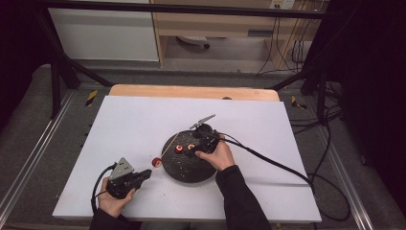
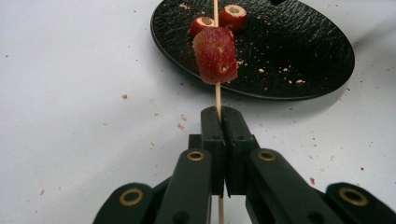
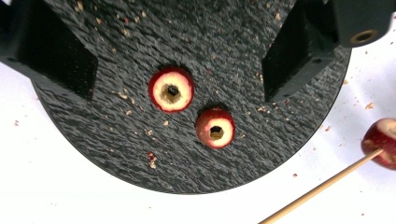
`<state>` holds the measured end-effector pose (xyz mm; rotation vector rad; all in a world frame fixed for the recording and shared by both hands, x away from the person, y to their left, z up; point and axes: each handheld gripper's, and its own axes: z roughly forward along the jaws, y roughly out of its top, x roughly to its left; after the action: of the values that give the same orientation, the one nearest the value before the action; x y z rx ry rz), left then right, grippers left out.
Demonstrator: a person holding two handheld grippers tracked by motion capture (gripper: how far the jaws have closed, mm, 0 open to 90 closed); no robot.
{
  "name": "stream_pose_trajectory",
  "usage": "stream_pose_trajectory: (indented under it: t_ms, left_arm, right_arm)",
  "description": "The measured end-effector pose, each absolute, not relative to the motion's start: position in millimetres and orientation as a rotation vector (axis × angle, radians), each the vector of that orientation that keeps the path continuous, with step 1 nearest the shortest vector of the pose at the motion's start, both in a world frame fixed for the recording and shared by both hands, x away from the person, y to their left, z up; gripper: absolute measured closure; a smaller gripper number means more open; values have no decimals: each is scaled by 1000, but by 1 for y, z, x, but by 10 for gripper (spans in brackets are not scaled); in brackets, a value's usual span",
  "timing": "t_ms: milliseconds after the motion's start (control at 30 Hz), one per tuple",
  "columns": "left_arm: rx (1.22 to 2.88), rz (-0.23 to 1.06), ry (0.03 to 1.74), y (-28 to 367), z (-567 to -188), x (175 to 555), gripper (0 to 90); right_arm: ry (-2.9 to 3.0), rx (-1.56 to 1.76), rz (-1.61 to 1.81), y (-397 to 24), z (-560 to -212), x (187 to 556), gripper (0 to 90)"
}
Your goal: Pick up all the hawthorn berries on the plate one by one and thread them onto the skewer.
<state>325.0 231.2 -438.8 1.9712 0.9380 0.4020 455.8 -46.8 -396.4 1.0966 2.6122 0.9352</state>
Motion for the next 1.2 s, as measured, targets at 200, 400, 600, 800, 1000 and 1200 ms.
stream_pose_trajectory:
  t_ms: [200, 400, 600, 800, 1000, 1200]
  left_arm:
    - [1975, 401, 935, 231, -439, 325, 881]
    - [1980, 401, 935, 230, -440, 325, 881]
    - [1982, 400, 933, 229, -440, 326, 881]
    - [1980, 399, 933, 229, -440, 325, 881]
    - [1985, 400, 931, 229, -440, 325, 881]
    - [1983, 402, 930, 229, -440, 325, 881]
  right_arm:
    - [2641, 1116, 857, -39, -402, 467, 233]
    - [2656, 1169, 834, -39, -407, 474, 352]
    - [2671, 1210, 835, -37, -409, 479, 440]
    - [2685, 1247, 808, -36, -413, 483, 509]
    - [2707, 1259, 800, -36, -416, 485, 569]
    - [2711, 1279, 790, -35, -417, 486, 602]
